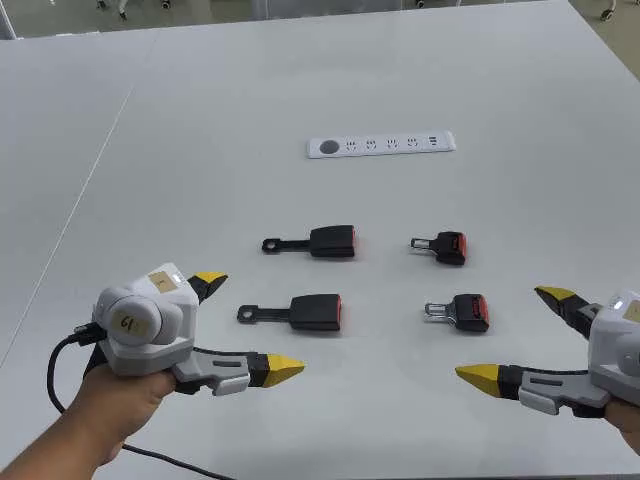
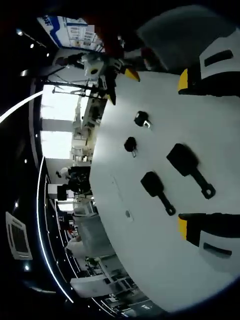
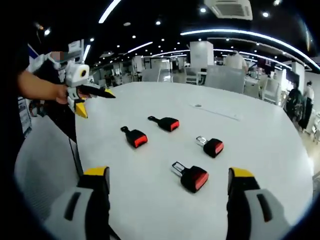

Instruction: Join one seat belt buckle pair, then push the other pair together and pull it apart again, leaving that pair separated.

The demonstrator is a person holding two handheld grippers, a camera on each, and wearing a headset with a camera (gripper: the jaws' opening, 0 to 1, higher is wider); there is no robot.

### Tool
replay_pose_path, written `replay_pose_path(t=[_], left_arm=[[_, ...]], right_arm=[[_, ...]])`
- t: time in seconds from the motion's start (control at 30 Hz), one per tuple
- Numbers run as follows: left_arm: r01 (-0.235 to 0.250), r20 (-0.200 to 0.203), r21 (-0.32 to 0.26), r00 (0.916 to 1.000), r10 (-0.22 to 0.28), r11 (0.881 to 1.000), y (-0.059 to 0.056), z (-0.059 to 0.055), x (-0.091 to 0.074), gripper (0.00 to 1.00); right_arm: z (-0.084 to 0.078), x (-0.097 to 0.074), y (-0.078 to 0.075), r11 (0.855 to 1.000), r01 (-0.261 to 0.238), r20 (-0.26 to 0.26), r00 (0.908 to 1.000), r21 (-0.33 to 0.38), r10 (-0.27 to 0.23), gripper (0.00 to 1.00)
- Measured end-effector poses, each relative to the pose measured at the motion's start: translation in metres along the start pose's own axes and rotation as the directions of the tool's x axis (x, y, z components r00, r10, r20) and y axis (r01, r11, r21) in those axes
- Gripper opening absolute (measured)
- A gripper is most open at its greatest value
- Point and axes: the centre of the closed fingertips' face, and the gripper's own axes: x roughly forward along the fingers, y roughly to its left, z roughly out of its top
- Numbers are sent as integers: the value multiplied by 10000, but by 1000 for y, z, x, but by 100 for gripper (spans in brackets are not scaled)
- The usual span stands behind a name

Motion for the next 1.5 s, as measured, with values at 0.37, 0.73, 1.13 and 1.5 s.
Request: replay_pose_path(t=[0.37,0.73,1.13,1.5], left_arm=[[93,-116,158,9999,-91,9998,-3,-3,2,100],[180,-78,171,9998,-178,9997,-3,-1,1,100],[346,-204,187,9992,-342,9992,-7,1,7,100],[514,-263,255,9984,-508,9983,-2,4,15,100]], right_arm=[[-7,1,2,10000,-6,-177,9998,89,8,99],[-10,2,4,9999,-33,-258,9997,102,36,99],[-15,1,0,9999,-4,-338,9994,151,9,99],[-21,1,-9,9999,-2,-483,9988,146,9,98]])
